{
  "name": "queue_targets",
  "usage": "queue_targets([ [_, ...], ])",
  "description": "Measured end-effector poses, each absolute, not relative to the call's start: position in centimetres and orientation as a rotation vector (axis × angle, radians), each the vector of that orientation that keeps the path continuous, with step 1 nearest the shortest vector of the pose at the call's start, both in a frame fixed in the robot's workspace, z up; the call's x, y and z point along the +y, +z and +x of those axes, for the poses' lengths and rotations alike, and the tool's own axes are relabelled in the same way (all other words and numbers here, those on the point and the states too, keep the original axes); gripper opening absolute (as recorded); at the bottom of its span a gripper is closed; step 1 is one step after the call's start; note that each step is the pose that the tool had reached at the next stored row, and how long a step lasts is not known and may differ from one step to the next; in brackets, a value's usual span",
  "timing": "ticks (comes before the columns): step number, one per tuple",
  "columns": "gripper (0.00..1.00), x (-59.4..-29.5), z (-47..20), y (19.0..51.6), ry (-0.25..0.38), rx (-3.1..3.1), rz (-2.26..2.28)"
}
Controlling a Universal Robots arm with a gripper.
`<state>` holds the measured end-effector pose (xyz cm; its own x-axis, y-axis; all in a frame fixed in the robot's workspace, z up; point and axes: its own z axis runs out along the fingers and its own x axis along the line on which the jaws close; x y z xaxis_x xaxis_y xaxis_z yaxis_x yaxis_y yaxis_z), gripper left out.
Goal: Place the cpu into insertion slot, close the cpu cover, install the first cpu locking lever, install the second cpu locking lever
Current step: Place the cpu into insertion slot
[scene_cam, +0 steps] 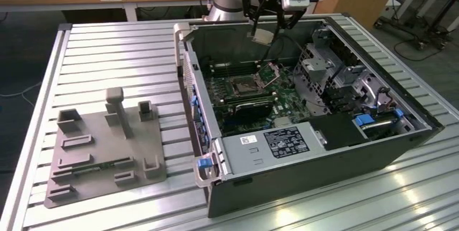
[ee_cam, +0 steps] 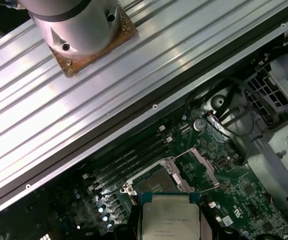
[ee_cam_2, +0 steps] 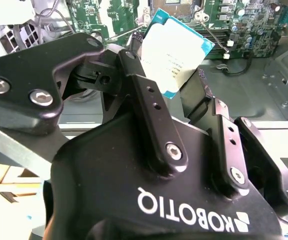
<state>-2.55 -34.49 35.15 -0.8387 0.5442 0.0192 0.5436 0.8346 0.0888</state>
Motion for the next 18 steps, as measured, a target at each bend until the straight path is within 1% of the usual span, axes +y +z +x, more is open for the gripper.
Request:
queue_targets([
  [18,0.54,-34.50,-2.64,34.99,0.140,2.891,1.179],
])
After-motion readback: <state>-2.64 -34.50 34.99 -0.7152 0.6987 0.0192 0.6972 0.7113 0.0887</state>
